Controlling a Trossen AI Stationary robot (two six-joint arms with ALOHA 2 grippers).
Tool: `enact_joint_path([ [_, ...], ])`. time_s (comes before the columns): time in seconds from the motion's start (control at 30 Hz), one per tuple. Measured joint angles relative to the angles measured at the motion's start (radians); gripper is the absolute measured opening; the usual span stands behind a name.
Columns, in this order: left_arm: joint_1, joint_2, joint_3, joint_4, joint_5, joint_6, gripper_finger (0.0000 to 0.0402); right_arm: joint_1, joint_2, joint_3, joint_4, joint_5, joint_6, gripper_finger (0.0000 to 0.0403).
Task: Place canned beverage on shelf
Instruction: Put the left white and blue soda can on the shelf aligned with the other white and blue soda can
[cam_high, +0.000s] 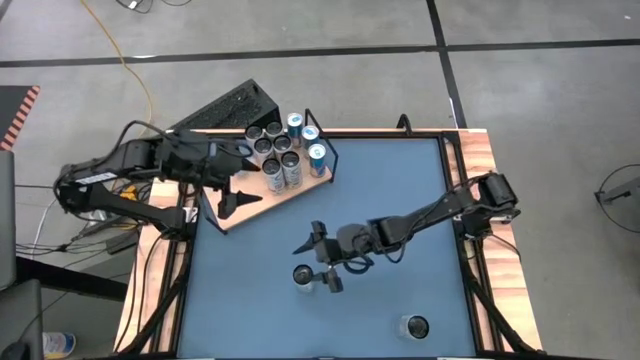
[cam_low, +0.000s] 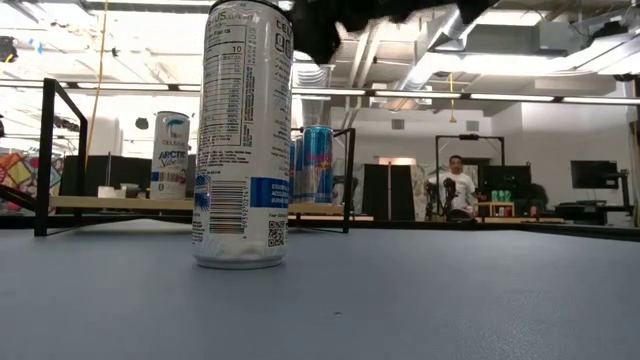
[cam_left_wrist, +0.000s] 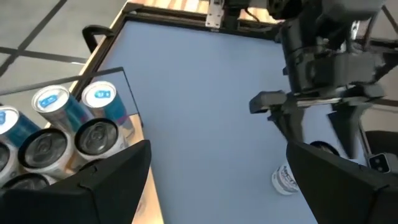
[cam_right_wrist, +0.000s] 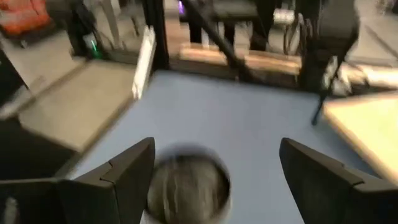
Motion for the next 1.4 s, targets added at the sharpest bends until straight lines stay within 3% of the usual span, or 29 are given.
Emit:
enact_joint_path([
  [0.3,-0.036,0.003,0.000,-0.001,-0.023,-0.019,0.0360,-0.001,0.011,0.005,-0.007,-0.062,0.051,0.0329],
  [0.63,-0.062,0.003,0.000,0.000,-0.121,-0.029,0.0360,0.001,0.012,0.005,-0.044,-0.078,0.081,0.0365],
  [1.27,-0.070,0.003,0.000,0.000,-0.202,-0.049,0.0360,-0.014,0.014,0.005,-0.073,-0.082,0.103,0.0345],
  [1.4,-0.070,0.003,0.000,-0.001,-0.202,-0.058,0.0360,-0.011,0.066,0.004,-0.041,-0.101,0.155,0.0345],
])
